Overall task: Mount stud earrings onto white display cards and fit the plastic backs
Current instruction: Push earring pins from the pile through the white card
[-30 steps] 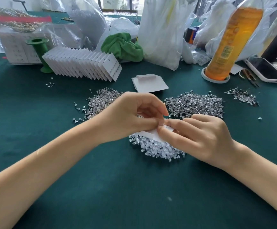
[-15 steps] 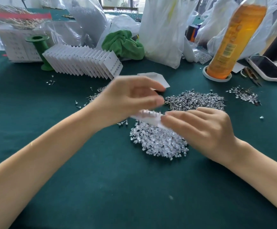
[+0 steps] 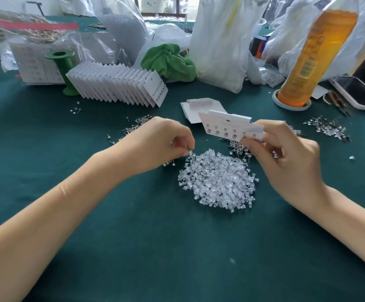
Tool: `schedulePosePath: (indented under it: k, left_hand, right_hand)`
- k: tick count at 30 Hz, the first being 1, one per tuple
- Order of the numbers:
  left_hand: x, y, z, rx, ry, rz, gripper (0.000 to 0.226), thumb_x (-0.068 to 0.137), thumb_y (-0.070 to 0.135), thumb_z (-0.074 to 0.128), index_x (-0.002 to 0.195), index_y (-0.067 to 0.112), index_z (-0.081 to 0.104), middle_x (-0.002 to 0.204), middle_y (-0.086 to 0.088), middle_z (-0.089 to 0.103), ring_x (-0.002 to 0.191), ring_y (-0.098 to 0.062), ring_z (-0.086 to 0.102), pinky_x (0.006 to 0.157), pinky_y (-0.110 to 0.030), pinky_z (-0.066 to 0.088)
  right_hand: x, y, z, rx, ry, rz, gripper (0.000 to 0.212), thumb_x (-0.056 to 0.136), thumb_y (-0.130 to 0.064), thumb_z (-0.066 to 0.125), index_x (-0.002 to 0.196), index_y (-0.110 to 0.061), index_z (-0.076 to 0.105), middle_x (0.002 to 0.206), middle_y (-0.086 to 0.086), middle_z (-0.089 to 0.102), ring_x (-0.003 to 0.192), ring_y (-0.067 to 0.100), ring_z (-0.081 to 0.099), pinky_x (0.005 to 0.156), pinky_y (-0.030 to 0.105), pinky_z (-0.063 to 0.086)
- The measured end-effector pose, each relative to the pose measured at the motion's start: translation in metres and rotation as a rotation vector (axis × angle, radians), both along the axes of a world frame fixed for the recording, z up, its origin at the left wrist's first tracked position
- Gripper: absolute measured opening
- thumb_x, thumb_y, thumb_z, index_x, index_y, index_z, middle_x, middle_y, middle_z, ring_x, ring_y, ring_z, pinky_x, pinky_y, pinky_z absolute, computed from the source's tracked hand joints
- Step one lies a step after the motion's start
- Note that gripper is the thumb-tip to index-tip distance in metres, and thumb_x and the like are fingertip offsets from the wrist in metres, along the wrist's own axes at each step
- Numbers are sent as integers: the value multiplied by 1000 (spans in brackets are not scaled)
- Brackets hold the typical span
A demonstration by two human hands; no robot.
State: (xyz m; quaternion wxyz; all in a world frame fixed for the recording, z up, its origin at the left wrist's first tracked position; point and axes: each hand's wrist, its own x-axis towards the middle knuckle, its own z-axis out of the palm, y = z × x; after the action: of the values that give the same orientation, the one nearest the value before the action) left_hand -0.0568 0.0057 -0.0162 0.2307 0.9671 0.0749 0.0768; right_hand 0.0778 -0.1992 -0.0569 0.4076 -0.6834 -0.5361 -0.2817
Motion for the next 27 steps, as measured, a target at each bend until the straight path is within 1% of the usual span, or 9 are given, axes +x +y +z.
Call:
schedulePosePath:
  k: [2, 4, 5, 8, 11, 14, 19, 23, 27]
  left_hand:
    - [0, 0, 0, -3, -9, 3, 13, 82, 18, 71, 91, 27, 70, 78, 13, 63, 79, -11, 60, 78, -31, 48]
    - [1, -1, -1, 7, -19, -9, 14, 82, 17, 71, 91, 27, 71, 78, 13, 62, 78, -11, 59, 78, -31, 48]
    - [1, -1, -2, 16, -23, -16, 13, 82, 17, 71, 91, 27, 71, 78, 12, 61, 77, -11, 59, 78, -31, 47]
    - [2, -1, -4, 35, -45, -34, 10, 81, 14, 73, 85, 22, 72, 79, 8, 62, 74, -9, 58, 78, -30, 47]
    - [3, 0, -6, 28, -61, -46, 9, 80, 12, 73, 83, 21, 71, 81, 7, 64, 74, -6, 59, 76, -23, 46]
    - [4, 1, -7, 16, -79, -51, 10, 80, 11, 73, 83, 20, 70, 82, 8, 65, 73, -2, 59, 74, -15, 44]
    - [3, -1, -6, -87, -149, -15, 9, 79, 8, 72, 82, 16, 71, 74, 15, 67, 70, 4, 60, 66, -4, 39]
    - [3, -3, -4, -185, -143, -17, 11, 77, 7, 74, 79, 17, 72, 70, 14, 69, 63, 5, 60, 61, -3, 38]
    - [3, -3, -4, -226, -118, -14, 13, 77, 11, 75, 77, 23, 72, 71, 12, 70, 64, 4, 60, 62, -5, 39]
  right_hand:
    - [0, 0, 0, -2, -5, 10, 19, 93, -25, 62, 108, -20, 53, 68, 15, 70, 44, 27, 55, 46, 31, 42]
    - [-1, 1, 0, -8, 4, 25, 19, 93, -26, 62, 108, -20, 53, 68, 16, 70, 46, 28, 57, 43, 35, 45]
    - [-1, 1, 0, -11, 9, 31, 19, 93, -26, 62, 109, -21, 53, 69, 17, 70, 46, 28, 58, 41, 37, 46]
    - [0, 1, -1, -17, 10, 33, 18, 95, -29, 60, 109, -21, 53, 68, 16, 70, 45, 25, 55, 41, 36, 46]
    - [0, 1, -2, -16, 5, 31, 19, 95, -30, 60, 110, -21, 53, 66, 14, 69, 44, 23, 52, 44, 32, 43]
    - [0, 1, -1, -16, -21, 39, 19, 94, -26, 62, 110, -20, 53, 67, 11, 70, 44, 22, 53, 43, 32, 44]
    - [0, 0, -1, -21, -30, 66, 21, 92, -22, 63, 110, -19, 52, 69, 12, 70, 45, 23, 56, 40, 34, 46]
    - [0, 0, -1, -29, -22, 67, 20, 93, -23, 62, 110, -18, 52, 67, 12, 69, 44, 23, 54, 40, 35, 46]
    - [0, 0, -1, -35, -23, 69, 21, 93, -22, 63, 110, -18, 52, 66, 12, 69, 44, 22, 53, 40, 34, 47]
